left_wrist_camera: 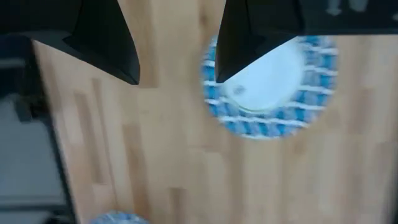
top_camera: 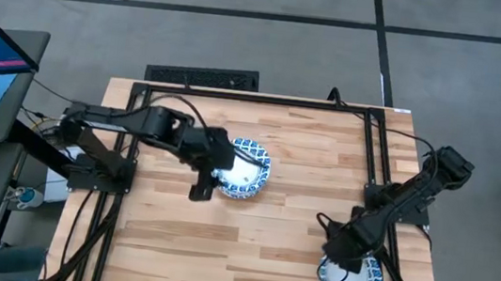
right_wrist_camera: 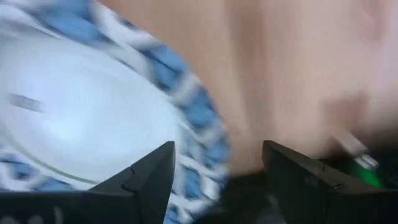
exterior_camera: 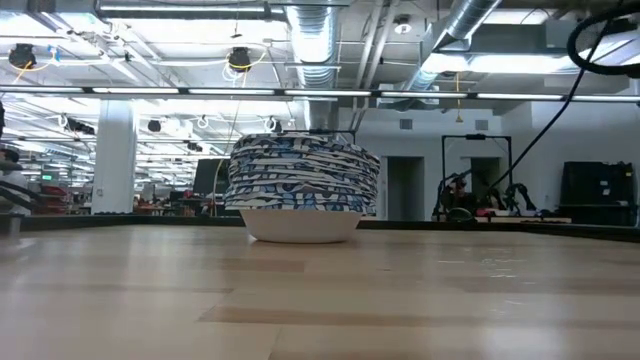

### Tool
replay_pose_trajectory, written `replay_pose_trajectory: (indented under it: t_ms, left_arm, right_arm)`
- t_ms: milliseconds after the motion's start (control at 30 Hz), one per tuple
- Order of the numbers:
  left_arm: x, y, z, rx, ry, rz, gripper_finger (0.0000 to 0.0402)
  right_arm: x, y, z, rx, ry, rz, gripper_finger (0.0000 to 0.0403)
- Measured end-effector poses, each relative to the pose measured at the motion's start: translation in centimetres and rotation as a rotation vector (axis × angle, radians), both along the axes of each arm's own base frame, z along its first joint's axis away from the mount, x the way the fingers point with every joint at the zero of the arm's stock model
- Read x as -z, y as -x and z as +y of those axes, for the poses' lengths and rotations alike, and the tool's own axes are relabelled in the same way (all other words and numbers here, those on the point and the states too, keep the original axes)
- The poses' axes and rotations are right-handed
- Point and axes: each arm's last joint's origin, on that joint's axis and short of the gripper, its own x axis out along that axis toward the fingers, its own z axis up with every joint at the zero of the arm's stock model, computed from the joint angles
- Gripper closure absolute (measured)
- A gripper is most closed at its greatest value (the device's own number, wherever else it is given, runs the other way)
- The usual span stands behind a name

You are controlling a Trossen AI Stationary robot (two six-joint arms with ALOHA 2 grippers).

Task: Nest bowls inside each other
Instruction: Stack the blue bowl on top of the blue bowls

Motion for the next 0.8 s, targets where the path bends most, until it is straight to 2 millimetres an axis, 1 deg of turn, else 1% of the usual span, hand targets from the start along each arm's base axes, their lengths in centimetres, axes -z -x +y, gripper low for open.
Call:
replay_pose_trajectory:
  t_ms: [100,167,333,500,700,800]
  left_arm:
    - [1.1,-0.6,-0.7,0.025,0.041,0.064,0.0200]
    - [1.2,-0.7,-1.1,0.024,0.059,0.068,0.0200]
    - [1.4,-0.9,-1.7,0.034,0.071,0.068,0.0200]
    - [1.2,-1.2,-1.7,-0.004,0.089,0.042,0.0200]
    - [1.2,-1.2,-1.6,-0.031,0.072,0.030,0.0200]
    - [1.2,-1.2,-1.5,-0.050,0.050,0.036,0.0200]
  right_arm:
    - [0.3,-0.9,0.3,0.036,-0.085,-0.080,0.0137]
    - [0.6,-1.7,0.4,0.089,-0.142,-0.122,0.0137]
    - [0.5,-2.6,0.0,0.168,-0.164,-0.144,0.0137]
    - [0.8,-2.2,-0.2,0.154,-0.132,-0.129,0.0137]
    - [2.0,-0.6,-0.1,0.122,-0.123,-0.062,0.0137]
    - [2.3,-0.1,0.1,0.109,-0.133,-0.042,0.0137]
